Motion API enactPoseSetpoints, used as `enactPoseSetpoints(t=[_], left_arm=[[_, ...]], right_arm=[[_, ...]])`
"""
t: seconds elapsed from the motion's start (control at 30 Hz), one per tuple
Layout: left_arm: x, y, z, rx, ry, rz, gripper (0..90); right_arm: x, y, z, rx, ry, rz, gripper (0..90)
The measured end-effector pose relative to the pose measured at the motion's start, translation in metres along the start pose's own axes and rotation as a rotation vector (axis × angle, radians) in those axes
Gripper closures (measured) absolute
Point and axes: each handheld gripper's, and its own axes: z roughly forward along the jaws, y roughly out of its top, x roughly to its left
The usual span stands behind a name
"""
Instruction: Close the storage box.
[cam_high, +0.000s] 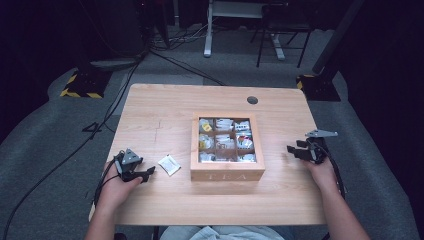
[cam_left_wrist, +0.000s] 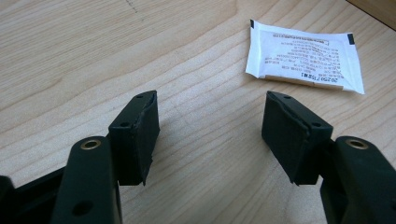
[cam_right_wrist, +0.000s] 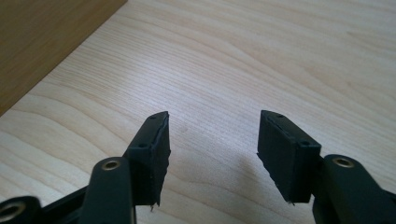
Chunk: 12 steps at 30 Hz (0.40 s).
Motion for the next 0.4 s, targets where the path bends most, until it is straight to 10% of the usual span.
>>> enactPoseSetpoints(t=[0.4], left_arm=[[-0.0003,0.0,0.0001,0.0,0.001,0.001,37.2]], right_arm=[[0.0016,-0.0112,0.013,-0.031,-0.018,-0.032,28.8]])
